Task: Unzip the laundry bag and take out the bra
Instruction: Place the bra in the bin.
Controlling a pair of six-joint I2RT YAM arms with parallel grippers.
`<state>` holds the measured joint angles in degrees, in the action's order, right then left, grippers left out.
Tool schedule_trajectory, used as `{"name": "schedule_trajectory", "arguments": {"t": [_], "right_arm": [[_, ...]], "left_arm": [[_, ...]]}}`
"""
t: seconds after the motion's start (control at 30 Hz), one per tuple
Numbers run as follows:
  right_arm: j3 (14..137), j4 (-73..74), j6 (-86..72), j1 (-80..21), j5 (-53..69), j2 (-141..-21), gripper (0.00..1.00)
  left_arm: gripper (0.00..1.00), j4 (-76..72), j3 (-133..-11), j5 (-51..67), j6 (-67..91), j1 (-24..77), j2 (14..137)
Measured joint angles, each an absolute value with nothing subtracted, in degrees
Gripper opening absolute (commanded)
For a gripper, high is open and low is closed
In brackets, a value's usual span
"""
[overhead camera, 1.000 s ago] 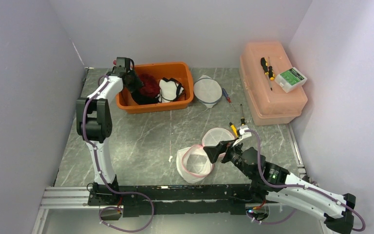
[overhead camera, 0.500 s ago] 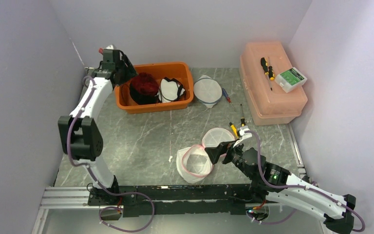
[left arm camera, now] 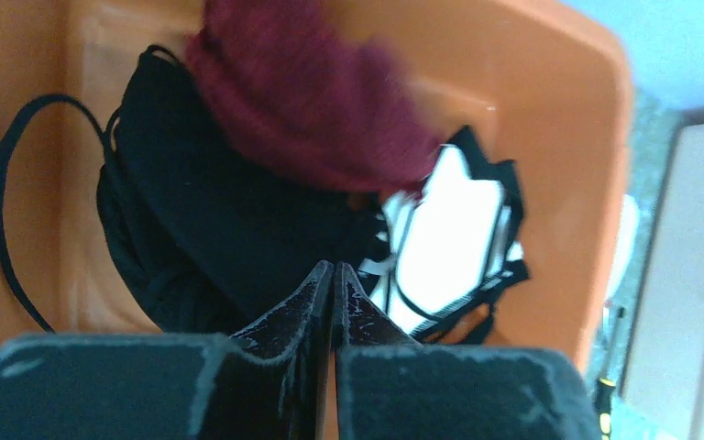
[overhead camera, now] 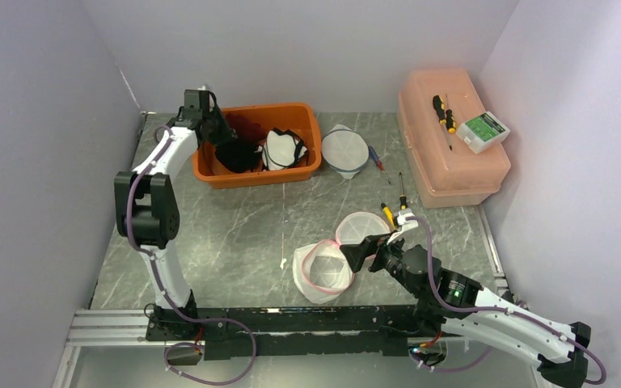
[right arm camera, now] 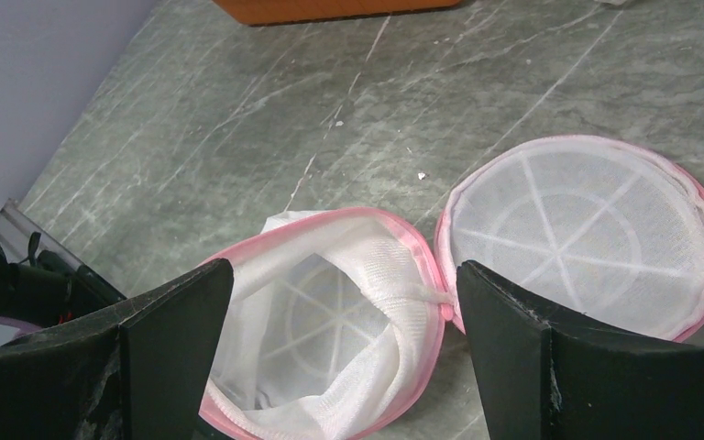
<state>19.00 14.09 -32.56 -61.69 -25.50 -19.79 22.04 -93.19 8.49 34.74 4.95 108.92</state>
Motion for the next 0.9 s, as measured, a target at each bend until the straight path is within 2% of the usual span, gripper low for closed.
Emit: {"name": "schedule_trajectory", "arguments": {"t": [0.3, 0.43, 0.5, 0.6, 0.73, 0.77, 0.8, 0.9], "right_arm": [[19.00, 14.17, -32.60, -61.69, -25.50, -19.33, 0.96], [19.00, 14.17, -32.60, -61.69, -25.50, -19.33, 0.96], [19.00, 14.17, -32.60, -61.69, -25.50, -19.33, 0.96], [19.00, 14.15, -32.58, -61.69, -25.47, -19.51, 0.96], [19.00, 14.15, -32.58, -61.69, -25.45, -19.66, 0.96], [19.00, 14.15, -32.58, -61.69, -25.47, -19.66, 0.96], [19.00, 14.15, -32.58, -61.69, -25.47, -19.64, 0.97], [19.00, 14.35, -32.58, -61.69, -25.76, -19.49, 0.99]], "left_arm": [[0.08, 20.36, -88.64, 9.21, 36.10, 2.96, 113.08], [0.13, 19.29, -87.09, 9.19, 36.64, 3.03, 111.28], [0.22, 18.63, -87.09, 9.21, 36.67, 3.03, 109.51], [0.46, 17.41, -87.74, 9.19, 36.80, 3.05, 106.43], [0.68, 14.98, -88.88, 9.76, 37.19, 3.07, 103.42], [0.77, 14.09, -88.51, 10.20, 37.21, 3.11, 102.74], [0.92, 12.95, -87.55, 10.52, 37.34, 3.25, 101.71], [0.94, 12.08, -82.56, 10.39, 37.63, 4.78, 97.03]]}}
